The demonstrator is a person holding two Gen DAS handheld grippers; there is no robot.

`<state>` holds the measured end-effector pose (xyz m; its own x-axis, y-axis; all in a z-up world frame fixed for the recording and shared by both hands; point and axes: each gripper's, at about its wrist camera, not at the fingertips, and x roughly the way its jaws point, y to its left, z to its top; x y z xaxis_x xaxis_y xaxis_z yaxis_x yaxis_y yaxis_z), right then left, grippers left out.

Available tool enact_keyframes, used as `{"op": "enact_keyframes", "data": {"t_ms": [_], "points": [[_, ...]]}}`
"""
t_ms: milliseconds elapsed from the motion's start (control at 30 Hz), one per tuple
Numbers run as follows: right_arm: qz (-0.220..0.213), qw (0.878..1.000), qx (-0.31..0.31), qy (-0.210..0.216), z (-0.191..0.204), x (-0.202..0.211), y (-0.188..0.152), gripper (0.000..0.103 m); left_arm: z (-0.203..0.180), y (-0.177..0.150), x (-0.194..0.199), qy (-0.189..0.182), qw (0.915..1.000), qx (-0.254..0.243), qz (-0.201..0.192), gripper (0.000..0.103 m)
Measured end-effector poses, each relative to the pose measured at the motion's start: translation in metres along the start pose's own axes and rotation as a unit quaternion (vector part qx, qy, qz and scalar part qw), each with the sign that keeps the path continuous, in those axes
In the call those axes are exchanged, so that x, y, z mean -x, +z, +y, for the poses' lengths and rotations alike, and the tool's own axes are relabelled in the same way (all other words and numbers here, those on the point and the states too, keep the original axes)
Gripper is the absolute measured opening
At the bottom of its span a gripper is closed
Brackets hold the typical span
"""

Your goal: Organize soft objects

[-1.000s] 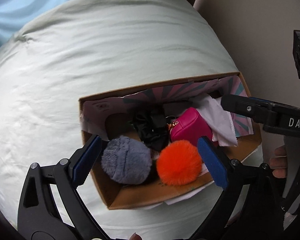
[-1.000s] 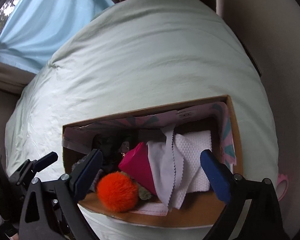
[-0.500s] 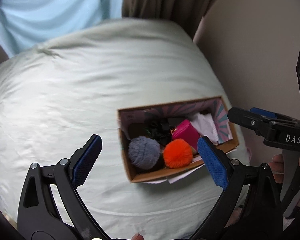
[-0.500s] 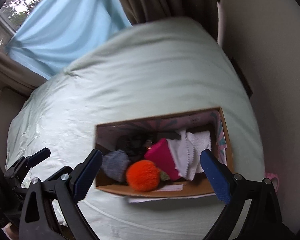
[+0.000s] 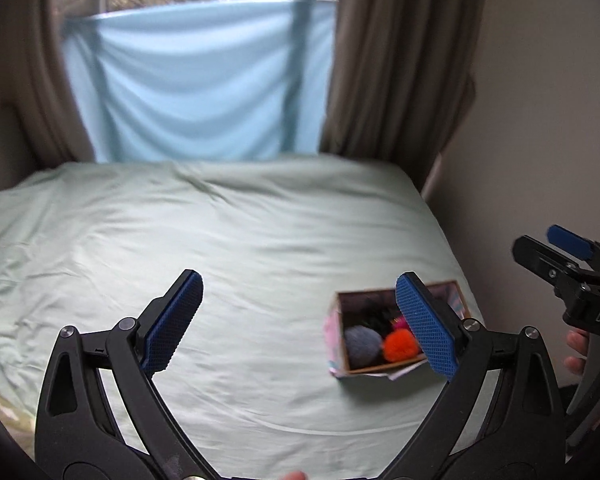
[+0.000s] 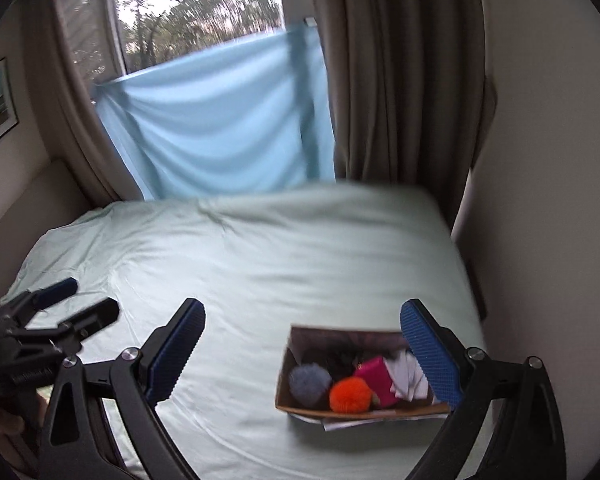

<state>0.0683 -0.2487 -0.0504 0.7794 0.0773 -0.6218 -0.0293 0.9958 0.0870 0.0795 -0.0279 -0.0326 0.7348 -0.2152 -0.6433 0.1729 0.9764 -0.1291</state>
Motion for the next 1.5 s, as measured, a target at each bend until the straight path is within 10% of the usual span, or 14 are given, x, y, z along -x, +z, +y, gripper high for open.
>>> {"op": "enact_keyframes", "data": {"t_ms": [400, 1500], "points": [[-0.062, 0.998, 0.019, -0.017, 0.068, 0.044, -0.006, 0.097, 0.054, -0.007, 0.083, 0.05, 0.993, -0.007, -0.107, 0.097], [-0.087, 0.996, 0.012, -0.033, 0.088, 0.046, -0.005, 0.097, 0.06, -0.015, 0.092, 0.046, 0.9898, -0.009, -0.134, 0.097]]}}
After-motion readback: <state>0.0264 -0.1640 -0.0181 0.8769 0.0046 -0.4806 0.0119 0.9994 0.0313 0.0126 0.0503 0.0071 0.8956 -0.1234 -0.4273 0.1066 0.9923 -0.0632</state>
